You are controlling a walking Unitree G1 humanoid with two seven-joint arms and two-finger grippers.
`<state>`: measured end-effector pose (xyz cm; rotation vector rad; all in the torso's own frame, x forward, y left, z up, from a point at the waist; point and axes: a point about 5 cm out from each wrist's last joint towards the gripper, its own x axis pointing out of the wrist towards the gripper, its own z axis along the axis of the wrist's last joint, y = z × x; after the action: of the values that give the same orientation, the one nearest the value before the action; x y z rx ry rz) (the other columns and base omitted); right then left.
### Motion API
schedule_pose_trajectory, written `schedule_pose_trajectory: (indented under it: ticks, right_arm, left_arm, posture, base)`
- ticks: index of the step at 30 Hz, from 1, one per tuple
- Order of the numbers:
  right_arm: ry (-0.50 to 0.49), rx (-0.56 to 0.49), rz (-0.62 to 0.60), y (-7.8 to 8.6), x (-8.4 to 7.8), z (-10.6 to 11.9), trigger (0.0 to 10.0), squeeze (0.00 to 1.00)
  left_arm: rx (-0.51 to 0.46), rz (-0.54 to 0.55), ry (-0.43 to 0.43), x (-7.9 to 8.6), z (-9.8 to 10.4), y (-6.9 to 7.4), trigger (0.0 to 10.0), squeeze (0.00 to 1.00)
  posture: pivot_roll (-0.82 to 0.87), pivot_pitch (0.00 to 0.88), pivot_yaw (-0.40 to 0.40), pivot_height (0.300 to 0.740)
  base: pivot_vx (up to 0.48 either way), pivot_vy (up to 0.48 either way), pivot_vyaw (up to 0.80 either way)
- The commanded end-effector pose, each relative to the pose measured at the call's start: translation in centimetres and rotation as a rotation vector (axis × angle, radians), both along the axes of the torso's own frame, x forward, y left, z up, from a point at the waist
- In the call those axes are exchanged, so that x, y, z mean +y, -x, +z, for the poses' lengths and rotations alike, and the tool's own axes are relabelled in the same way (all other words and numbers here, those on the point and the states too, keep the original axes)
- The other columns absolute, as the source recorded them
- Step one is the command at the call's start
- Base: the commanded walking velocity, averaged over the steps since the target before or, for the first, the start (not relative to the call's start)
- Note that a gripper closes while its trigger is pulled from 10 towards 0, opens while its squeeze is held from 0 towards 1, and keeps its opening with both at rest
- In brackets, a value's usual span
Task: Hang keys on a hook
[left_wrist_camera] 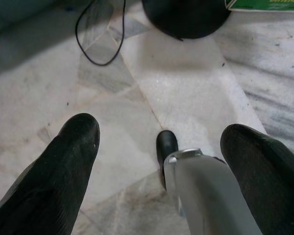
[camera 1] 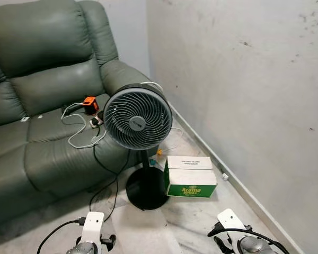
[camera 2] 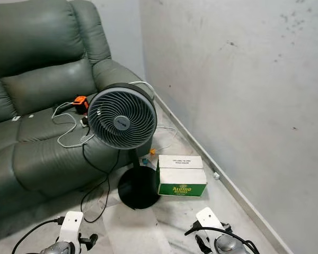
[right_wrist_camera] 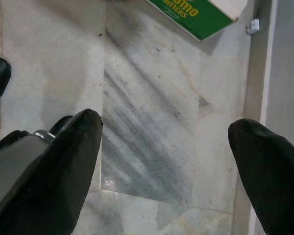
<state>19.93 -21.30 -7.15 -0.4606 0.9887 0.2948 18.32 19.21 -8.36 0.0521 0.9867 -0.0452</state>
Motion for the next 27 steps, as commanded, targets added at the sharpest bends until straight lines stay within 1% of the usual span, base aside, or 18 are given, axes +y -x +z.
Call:
schedule_pose_trajectory:
  ticks: [1, 27]
  right_arm:
    - [-0.004, 0.006, 0.008, -0.03, 0.21, -0.03, 10.0, 0.0]
    - [0.004, 0.011, 0.024, -0.11, 0.26, 0.0, 10.0, 0.0]
  left_arm:
    - [0.001, 0.01, -0.006, 0.51, 0.05, 0.05, 10.0, 0.0]
    - [0.004, -0.007, 0.006, 0.41, 0.08, -0.02, 10.0, 0.0]
  posture:
    - [0.01, 0.0, 0.006, 0.74]
    - [0.01, 0.0, 0.007, 0.74]
  base:
    - [0.0, 0.0, 0.0]
    - [0.0, 0.0, 0.0]
